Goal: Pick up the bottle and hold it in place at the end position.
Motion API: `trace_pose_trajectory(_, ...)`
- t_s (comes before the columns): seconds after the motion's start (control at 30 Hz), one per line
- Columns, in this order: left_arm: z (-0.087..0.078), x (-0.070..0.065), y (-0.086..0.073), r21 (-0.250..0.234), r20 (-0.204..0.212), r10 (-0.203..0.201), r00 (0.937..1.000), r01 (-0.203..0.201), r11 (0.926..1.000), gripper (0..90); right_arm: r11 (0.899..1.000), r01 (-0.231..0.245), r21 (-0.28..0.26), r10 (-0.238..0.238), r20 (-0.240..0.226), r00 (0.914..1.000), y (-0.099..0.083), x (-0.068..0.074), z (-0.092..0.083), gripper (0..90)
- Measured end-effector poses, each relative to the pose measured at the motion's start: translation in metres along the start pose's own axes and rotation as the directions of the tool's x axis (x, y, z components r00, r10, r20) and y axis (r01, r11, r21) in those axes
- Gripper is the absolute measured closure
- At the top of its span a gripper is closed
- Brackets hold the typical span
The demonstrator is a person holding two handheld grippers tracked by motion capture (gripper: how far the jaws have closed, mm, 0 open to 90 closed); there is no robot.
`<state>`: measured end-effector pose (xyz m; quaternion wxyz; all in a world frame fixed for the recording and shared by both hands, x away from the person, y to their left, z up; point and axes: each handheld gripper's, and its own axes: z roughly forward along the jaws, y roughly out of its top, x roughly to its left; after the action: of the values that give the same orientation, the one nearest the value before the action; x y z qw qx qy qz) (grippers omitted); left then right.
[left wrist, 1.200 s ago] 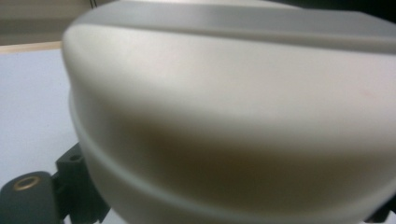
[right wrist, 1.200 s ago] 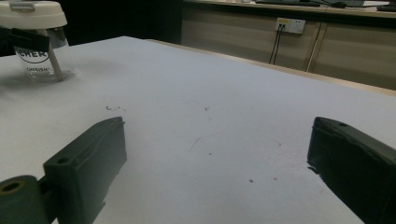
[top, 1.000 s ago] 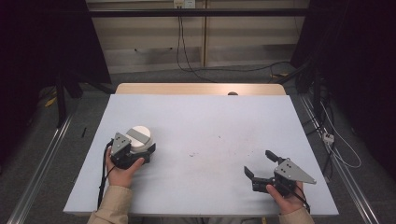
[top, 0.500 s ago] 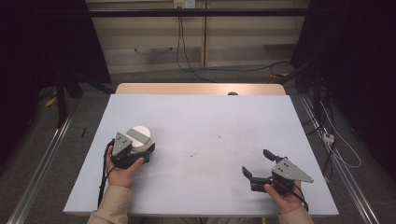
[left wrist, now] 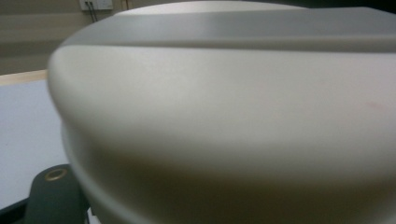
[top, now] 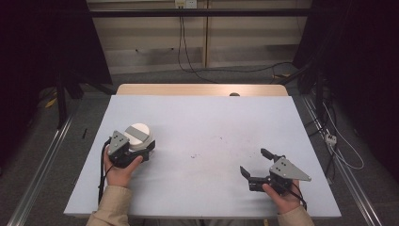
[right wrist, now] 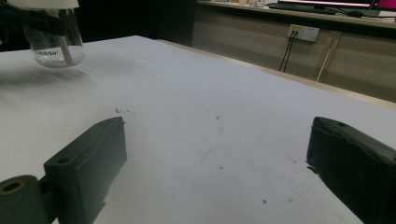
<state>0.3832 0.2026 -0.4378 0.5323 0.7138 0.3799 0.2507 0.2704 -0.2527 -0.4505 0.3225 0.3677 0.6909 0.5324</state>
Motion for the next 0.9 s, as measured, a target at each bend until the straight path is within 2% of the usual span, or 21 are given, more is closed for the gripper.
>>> trace_pose_trajectory(0.3,0.012,-0.007,0.012,0.013,0.062,0.029,0.9977,-0.029,0.9995,18.4,1.000,0.003,-0.002,-0.003,0.002,1.0000,0.002,0.000,0.003,4.5)
trace_pose_trajectory(0.47,0.020,-0.009,0.017,0.018,0.073,0.022,0.9971,-0.023,0.9996,18.4,1.000,-0.003,-0.005,0.003,0.004,1.0000,0.001,-0.001,0.002,4.5)
trace_pose_trajectory(0.73,0.035,-0.016,0.024,0.030,0.104,0.050,0.9933,-0.054,0.9981,18.5,1.000,-0.007,-0.005,0.007,0.008,0.9999,0.001,-0.002,0.000,4.5)
trace_pose_trajectory(0.8,0.037,-0.018,0.024,0.029,0.107,0.048,0.9931,-0.051,0.9982,18.5,1.000,-0.006,-0.004,0.006,0.008,0.9999,0.001,-0.002,0.000,4.5)
trace_pose_trajectory(0.83,0.041,-0.019,0.026,0.039,0.123,0.062,0.9904,-0.067,0.9970,18.5,1.000,-0.006,-0.005,0.006,0.007,1.0000,0.001,-0.002,0.000,4.5)
trace_pose_trajectory(0.9,0.042,-0.020,0.027,0.042,0.126,0.068,0.9897,-0.073,0.9964,18.5,1.000,-0.008,-0.004,0.008,0.010,0.9999,0.001,-0.002,0.000,4.5)
